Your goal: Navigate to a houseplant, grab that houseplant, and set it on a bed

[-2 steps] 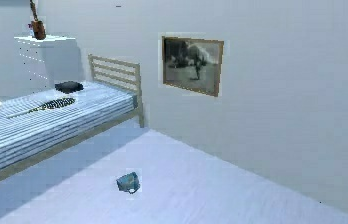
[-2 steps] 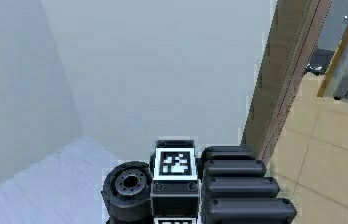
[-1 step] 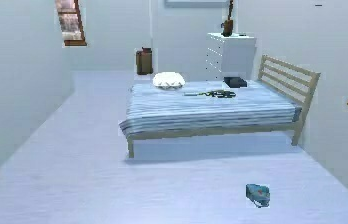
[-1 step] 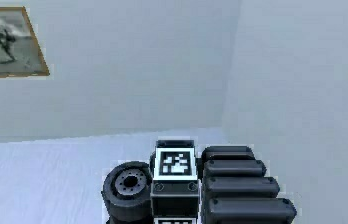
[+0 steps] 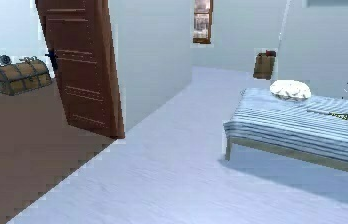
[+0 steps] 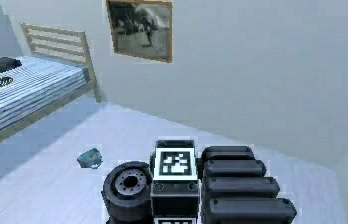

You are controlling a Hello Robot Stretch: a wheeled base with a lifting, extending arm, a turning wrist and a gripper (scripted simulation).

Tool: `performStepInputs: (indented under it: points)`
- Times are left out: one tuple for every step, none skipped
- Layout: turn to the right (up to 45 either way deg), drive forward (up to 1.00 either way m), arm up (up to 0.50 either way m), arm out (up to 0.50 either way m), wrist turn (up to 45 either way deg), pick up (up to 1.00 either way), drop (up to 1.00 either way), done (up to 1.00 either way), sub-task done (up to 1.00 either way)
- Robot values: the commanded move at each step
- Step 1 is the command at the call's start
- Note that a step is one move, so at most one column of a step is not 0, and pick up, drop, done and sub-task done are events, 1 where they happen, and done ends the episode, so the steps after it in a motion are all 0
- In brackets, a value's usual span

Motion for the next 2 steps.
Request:
performStepInputs:
  points:
    - [0.0, 0.6, 0.0, 0.0, 0.0, 0.0, 0.0, 0.0, 0.0]
    - [24.0, 0.0, 0.0, 0.0, 0.0, 0.0, 0.0, 0.0, 0.0]
